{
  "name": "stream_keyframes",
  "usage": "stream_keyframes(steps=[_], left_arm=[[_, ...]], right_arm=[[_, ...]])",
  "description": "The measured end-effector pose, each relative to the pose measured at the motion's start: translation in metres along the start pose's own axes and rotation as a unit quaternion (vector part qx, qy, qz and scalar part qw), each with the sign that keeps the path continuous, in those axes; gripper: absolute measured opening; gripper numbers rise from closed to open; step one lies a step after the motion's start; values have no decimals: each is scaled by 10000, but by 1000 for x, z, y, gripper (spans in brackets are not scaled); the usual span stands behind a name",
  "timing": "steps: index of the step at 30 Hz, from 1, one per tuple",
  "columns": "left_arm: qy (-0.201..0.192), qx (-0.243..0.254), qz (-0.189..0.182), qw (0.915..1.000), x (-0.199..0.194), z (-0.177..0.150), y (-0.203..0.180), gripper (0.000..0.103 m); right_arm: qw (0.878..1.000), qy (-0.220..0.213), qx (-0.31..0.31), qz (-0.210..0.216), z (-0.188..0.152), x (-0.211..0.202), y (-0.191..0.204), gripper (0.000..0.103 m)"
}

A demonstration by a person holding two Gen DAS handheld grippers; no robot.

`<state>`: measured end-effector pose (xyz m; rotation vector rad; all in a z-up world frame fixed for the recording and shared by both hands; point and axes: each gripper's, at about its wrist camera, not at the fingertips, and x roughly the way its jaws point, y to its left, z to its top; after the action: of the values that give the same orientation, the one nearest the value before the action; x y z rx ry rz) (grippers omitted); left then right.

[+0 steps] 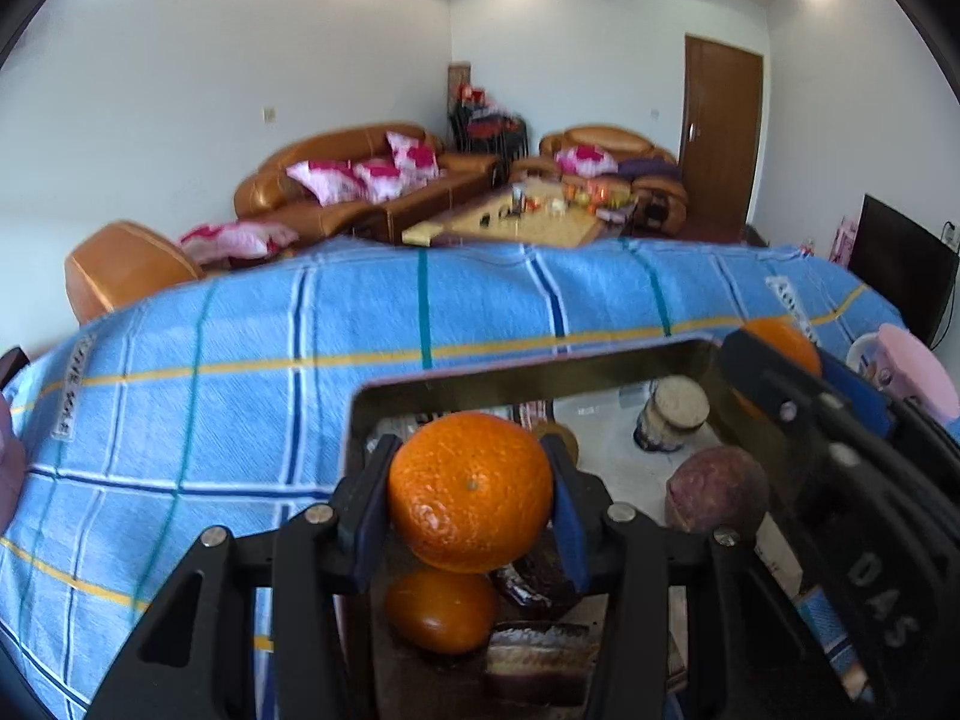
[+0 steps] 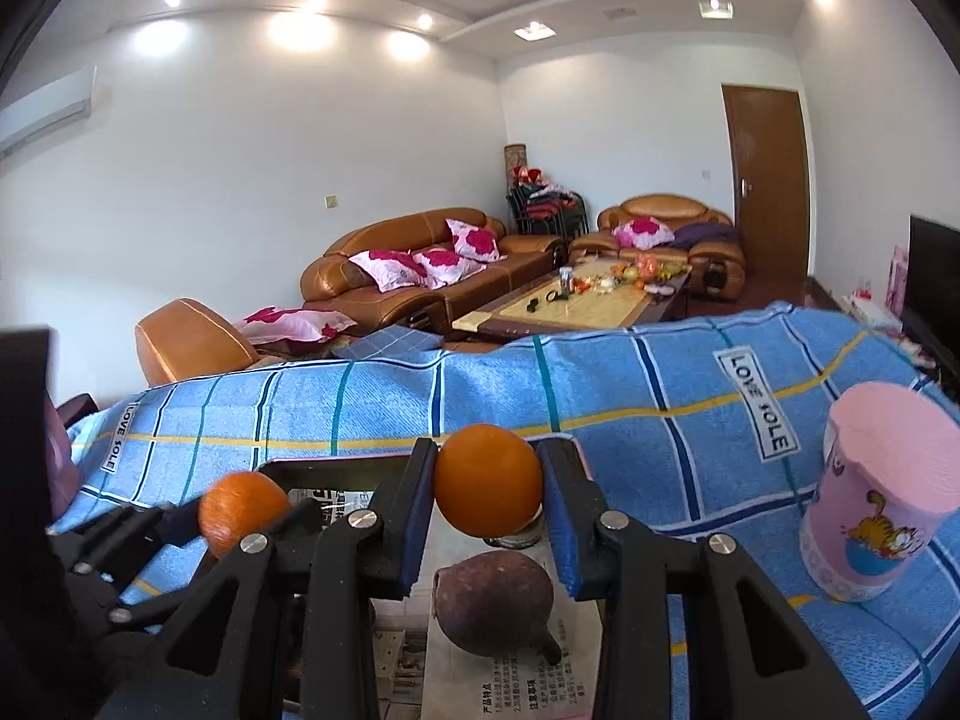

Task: Organize fruits
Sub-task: 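Lower the oranges into the tin and open both tools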

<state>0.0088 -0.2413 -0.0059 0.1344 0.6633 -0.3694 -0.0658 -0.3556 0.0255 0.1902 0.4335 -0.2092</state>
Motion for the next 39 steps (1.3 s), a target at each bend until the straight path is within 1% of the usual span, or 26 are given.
stream_keyframes(steps=[5,10,14,20,30,34,35,36,37,38,39], left_arm=[[71,-76,11,9999,5,1,4,49],[264,-77,-54,9996,12,1,5,49],[277,-23,-19,9996,12,1,3,49],[292,0,-3,9996,13,1,1,49],[295,5,-15,9996,14,1,1,49],[312,35,-5,9995,15,1,-2,50],[322,68,6,9995,15,1,-3,52],[322,114,6,9994,15,1,-6,58],[306,164,-8,9994,14,0,-9,68],[288,207,-51,9994,13,-1,-11,72],[251,252,-44,9994,11,-1,-14,83]], right_arm=[[9995,188,-52,257,-1,9,4,37],[9986,368,-93,363,-1,17,7,37],[9976,507,-70,462,-3,22,8,37],[9933,848,210,760,-7,33,3,37],[9907,971,338,891,-9,36,4,38],[9906,968,313,914,-9,34,5,39],[9906,967,292,920,-9,34,6,39],[9908,954,262,924,-9,33,8,39],[9909,936,240,937,-9,32,8,39],[9913,896,203,945,-9,31,10,39],[9917,861,176,942,-9,29,11,39]])
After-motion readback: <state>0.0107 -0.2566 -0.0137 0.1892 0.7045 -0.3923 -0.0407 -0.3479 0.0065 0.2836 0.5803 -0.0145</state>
